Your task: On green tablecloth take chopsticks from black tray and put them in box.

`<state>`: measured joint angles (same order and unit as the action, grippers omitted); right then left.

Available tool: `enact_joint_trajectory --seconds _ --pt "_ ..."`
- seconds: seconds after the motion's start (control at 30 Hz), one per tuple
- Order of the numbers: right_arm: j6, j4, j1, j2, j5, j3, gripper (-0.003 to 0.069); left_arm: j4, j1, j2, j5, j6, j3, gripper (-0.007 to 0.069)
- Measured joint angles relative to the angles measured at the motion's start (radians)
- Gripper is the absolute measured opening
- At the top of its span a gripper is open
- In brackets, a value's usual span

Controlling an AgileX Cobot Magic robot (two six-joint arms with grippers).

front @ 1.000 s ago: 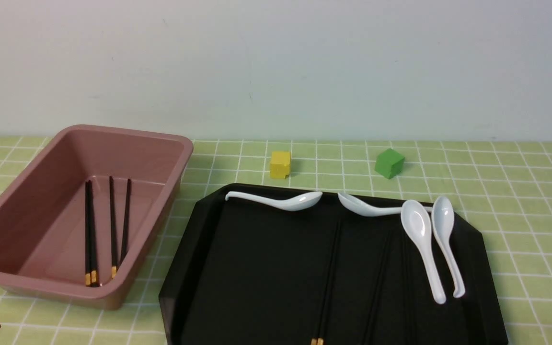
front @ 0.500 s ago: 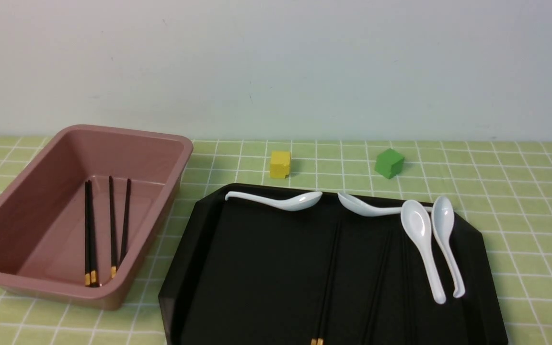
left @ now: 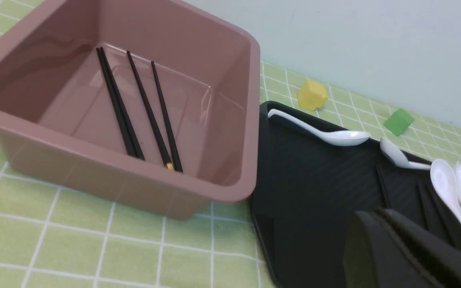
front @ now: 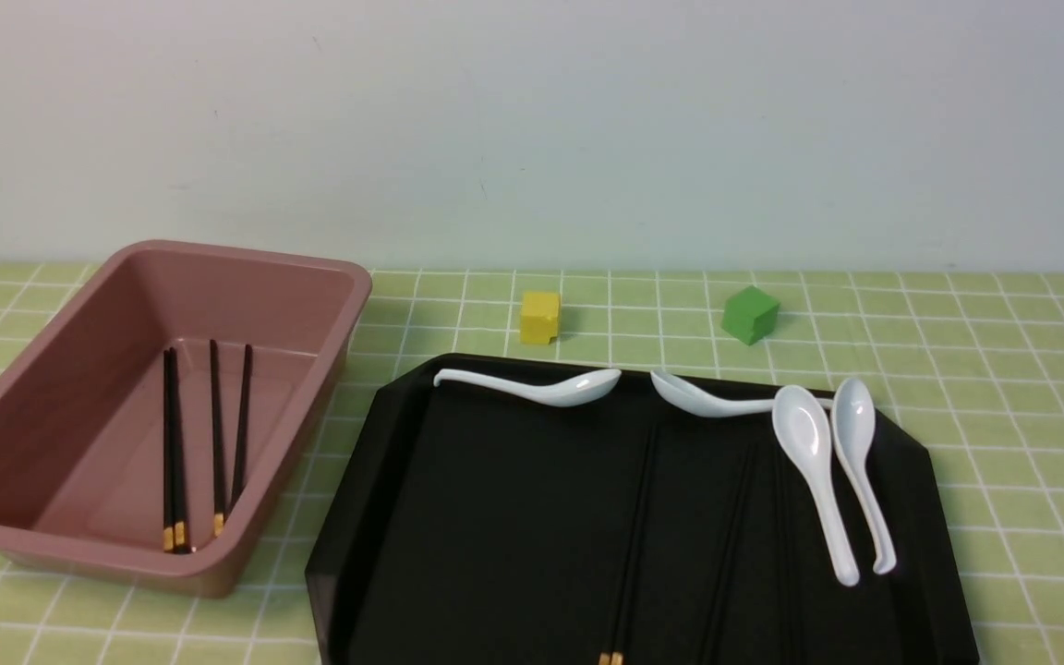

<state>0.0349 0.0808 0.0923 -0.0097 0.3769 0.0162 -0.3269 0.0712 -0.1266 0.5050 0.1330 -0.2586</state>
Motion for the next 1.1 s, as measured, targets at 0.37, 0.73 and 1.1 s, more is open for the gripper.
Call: enact_joint_trajectory --seconds 0.37,0.73,1.1 --pt "0.000 0.000 0.000 0.000 0.000 0.000 0.0240 0.064 -0.002 0.138 -0.045 -0.001 0.269 -0.0004" --pt "0.000 0.000 0.000 0.000 0.000 0.000 0.0240 0.065 -0.002 0.138 -0.108 -0.001 0.288 0.0005" --pt "0.000 0.000 0.000 0.000 0.000 0.000 0.0240 0.065 -0.002 0.138 -0.108 -0.001 0.288 0.0005"
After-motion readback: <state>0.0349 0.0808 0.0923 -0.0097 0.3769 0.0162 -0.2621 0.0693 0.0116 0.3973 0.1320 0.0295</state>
